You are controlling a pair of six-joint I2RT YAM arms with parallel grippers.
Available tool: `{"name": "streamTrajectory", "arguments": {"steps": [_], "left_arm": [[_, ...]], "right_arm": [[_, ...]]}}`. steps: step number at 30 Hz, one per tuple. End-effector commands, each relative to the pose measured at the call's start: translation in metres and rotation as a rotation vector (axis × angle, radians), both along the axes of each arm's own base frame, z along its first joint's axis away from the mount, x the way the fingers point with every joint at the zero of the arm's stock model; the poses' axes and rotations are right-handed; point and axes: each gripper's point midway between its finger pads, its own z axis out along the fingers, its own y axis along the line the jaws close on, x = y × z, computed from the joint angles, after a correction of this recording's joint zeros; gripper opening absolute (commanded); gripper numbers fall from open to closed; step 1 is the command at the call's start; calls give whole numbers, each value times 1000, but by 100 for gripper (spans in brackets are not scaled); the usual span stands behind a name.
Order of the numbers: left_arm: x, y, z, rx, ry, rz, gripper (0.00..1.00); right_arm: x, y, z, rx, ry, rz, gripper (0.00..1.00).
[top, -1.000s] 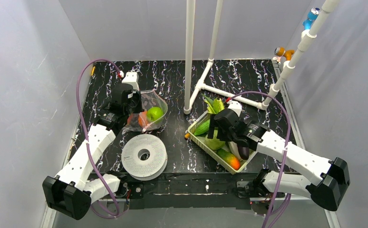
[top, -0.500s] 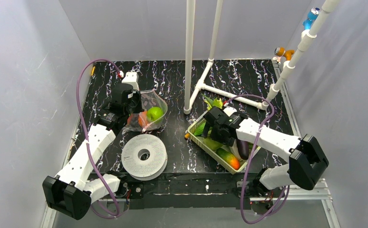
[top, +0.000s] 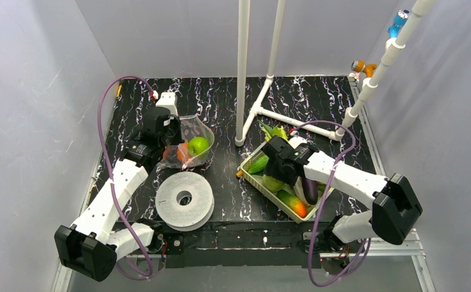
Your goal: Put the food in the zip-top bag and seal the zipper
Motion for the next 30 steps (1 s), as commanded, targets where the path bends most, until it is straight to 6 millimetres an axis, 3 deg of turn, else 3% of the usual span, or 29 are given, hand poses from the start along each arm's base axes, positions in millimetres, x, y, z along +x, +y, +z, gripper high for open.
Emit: {"name": "streamTrajectory", "arguments": {"steps": [1,3,6,10,13,17,21,30], "left_arm": [[-1,0,6,-2,-20,3,0],[-1,0,5,-4,-18,1,0],[-1,1,6,-2,-19,4,0],[-1,1,6,-2,-19,5,0],[-1,0,6,-4,-19,4,0],[-2,-2,6,-13,-19,-5,0],[-3,-4,8,-17,-22,-13,0],[-6,-3,14,-20,-41,-13,0]], "right_arm": [[2,-20,25,-23,-79,-37,48],[3,-22,34,-8,-108,-39,32],[5,-25,51,18,-158,-37,16],[7,-27,76,51,-223,-10,4],[8,-20,95,104,-281,62,1],[6,16,129,284,-412,290,1],[-10,71,174,552,-603,616,1],[-20,163,212,788,-544,980,1]]}}
